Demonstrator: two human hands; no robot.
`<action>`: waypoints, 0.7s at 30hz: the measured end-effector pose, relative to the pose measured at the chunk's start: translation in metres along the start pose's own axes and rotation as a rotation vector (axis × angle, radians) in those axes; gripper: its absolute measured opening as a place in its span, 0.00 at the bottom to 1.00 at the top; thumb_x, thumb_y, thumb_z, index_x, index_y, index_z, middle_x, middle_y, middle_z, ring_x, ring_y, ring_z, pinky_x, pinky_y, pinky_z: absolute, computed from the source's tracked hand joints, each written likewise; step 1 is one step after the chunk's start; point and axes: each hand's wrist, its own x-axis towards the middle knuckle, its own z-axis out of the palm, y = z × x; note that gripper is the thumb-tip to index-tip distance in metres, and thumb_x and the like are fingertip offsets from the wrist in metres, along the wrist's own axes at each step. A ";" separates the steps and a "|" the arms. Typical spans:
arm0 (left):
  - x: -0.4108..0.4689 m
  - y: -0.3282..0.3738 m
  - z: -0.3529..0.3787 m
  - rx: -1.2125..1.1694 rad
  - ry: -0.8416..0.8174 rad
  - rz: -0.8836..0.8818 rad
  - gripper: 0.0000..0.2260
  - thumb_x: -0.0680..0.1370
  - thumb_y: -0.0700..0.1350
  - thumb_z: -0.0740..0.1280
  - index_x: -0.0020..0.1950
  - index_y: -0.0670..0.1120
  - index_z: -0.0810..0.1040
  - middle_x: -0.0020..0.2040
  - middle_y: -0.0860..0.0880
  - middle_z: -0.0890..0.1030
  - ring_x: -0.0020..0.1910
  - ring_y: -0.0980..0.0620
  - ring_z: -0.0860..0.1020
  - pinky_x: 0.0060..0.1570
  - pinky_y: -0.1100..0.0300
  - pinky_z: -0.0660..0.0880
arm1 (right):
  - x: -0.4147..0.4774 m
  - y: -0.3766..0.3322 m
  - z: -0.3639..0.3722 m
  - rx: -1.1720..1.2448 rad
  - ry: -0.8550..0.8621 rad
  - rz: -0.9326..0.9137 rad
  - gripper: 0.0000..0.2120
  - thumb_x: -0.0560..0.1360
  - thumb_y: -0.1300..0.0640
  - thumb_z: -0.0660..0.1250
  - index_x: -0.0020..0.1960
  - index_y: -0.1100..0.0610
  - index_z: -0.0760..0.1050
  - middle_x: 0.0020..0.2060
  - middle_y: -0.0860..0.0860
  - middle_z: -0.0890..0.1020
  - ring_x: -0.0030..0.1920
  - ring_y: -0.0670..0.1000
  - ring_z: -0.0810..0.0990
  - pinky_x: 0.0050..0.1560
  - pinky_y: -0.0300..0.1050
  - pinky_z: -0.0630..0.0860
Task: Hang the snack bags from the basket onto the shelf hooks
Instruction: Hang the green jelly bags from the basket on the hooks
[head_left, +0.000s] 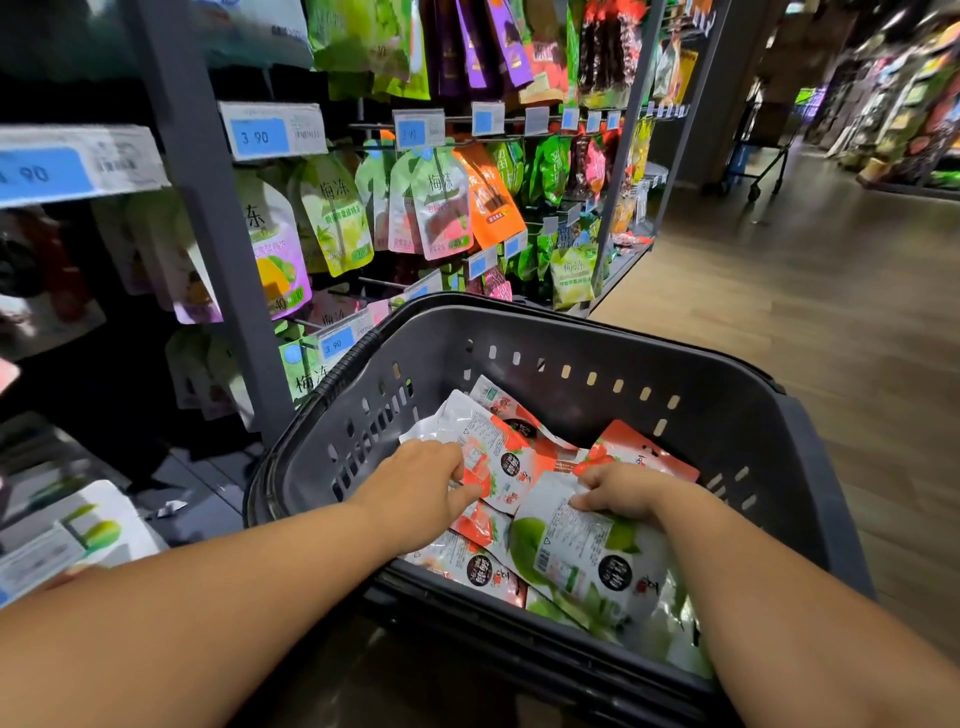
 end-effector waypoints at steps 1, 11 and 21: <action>0.000 0.000 0.000 -0.006 -0.001 0.003 0.14 0.81 0.57 0.62 0.54 0.47 0.73 0.42 0.55 0.68 0.55 0.51 0.69 0.47 0.58 0.66 | 0.001 -0.001 -0.001 0.023 0.003 -0.023 0.12 0.79 0.46 0.66 0.52 0.56 0.76 0.51 0.52 0.80 0.59 0.57 0.78 0.61 0.50 0.71; 0.005 -0.002 -0.001 -0.059 0.019 -0.020 0.14 0.80 0.59 0.63 0.54 0.48 0.71 0.51 0.53 0.72 0.57 0.51 0.69 0.53 0.57 0.69 | -0.001 -0.024 -0.025 0.936 0.030 -0.226 0.06 0.80 0.61 0.65 0.43 0.58 0.73 0.39 0.57 0.81 0.37 0.54 0.80 0.39 0.47 0.79; 0.006 -0.001 -0.002 -0.103 0.014 0.016 0.21 0.78 0.59 0.66 0.64 0.50 0.66 0.61 0.53 0.71 0.61 0.52 0.68 0.56 0.58 0.68 | 0.003 -0.047 -0.026 1.136 0.141 -0.149 0.06 0.81 0.60 0.64 0.46 0.60 0.73 0.37 0.58 0.82 0.36 0.56 0.81 0.41 0.51 0.79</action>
